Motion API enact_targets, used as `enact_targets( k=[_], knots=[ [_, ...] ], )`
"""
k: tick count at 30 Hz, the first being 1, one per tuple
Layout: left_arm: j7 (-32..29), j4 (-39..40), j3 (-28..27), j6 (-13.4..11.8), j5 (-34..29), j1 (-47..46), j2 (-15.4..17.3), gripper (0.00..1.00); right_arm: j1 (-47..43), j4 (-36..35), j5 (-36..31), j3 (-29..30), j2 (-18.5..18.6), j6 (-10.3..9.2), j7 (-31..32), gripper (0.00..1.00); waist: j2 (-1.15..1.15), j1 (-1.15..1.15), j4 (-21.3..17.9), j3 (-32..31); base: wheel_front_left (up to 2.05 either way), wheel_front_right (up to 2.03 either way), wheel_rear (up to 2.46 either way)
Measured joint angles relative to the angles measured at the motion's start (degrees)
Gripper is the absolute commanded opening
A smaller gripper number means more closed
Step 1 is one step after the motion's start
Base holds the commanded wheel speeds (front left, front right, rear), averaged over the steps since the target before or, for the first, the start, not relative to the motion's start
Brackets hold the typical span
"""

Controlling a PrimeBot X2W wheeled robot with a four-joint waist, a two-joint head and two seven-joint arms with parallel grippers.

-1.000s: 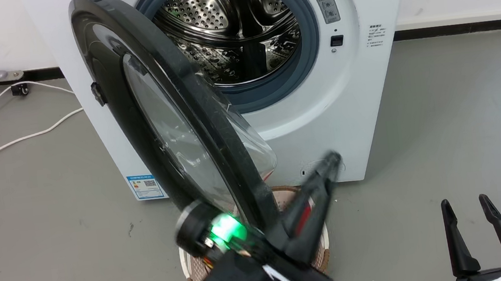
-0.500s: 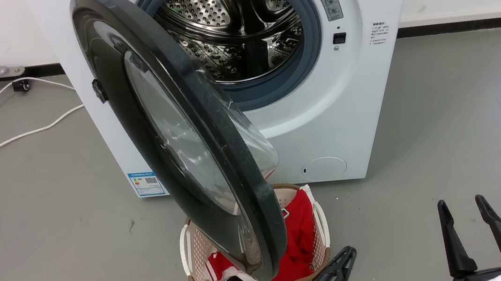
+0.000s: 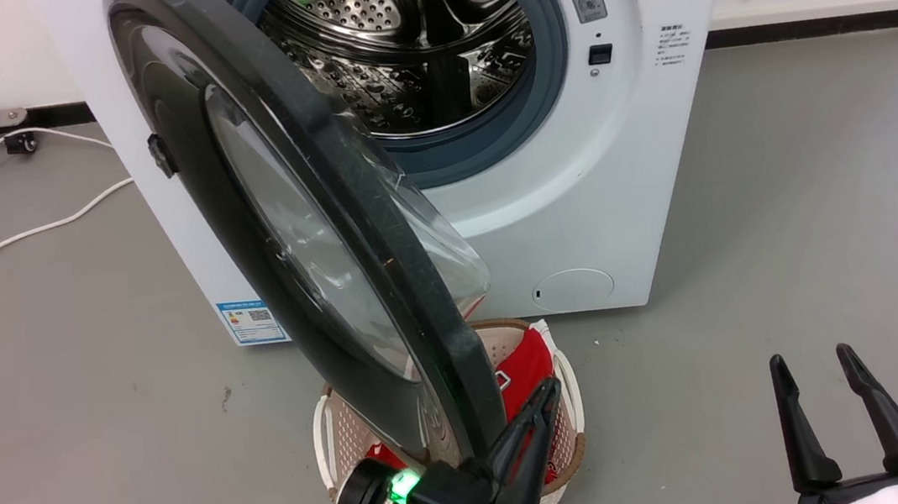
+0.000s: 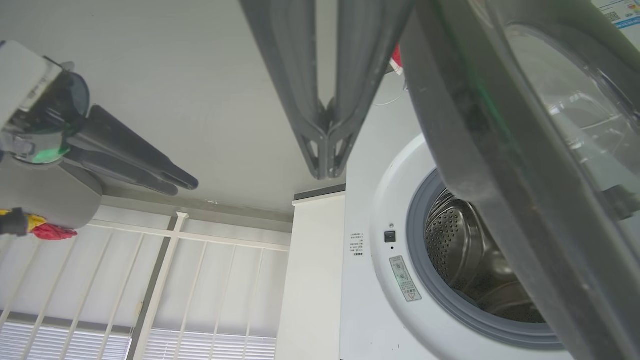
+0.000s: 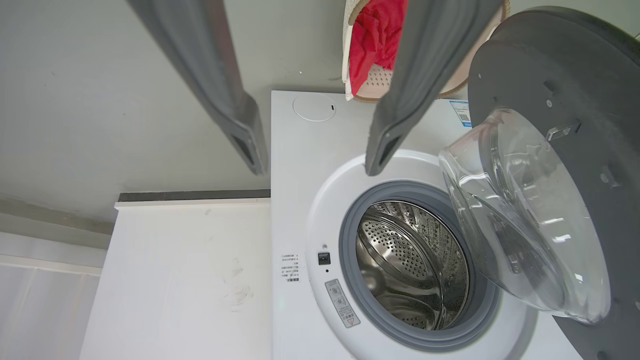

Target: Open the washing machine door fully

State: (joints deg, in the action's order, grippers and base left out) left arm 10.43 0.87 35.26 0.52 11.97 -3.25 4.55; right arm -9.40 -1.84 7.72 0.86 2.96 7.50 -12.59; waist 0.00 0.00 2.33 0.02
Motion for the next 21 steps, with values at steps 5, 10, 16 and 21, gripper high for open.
enact_targets(
  k=[5,10,16,21],
  knots=[
    [1.0,-4.1,-0.7,-1.2,0.9,-2.7,-0.7,0.0,0.6,0.4,0.4,-0.8,0.0,0.0,-0.1,1.0,0.0,0.0,-1.0,0.8,0.0,0.0,0.0],
    [2.0,-6.8,-1.8,-2.7,1.6,-4.3,-1.0,0.0,1.2,1.2,0.8,-1.0,0.0,0.0,-0.5,1.0,0.0,0.0,-1.6,1.6,0.0,0.0,0.0],
    [2.9,-8.5,-2.4,-4.1,2.2,-5.0,-1.2,0.0,1.7,2.1,0.9,-1.0,0.0,0.0,-0.7,1.0,0.0,0.0,-1.7,1.9,0.0,0.0,0.0],
    [3.2,-9.0,-2.7,-5.1,2.5,-4.8,-1.4,0.0,2.1,2.6,1.0,-1.1,0.0,0.0,-1.0,1.0,0.0,0.0,-1.5,1.9,0.0,0.0,0.0]
  ],
)
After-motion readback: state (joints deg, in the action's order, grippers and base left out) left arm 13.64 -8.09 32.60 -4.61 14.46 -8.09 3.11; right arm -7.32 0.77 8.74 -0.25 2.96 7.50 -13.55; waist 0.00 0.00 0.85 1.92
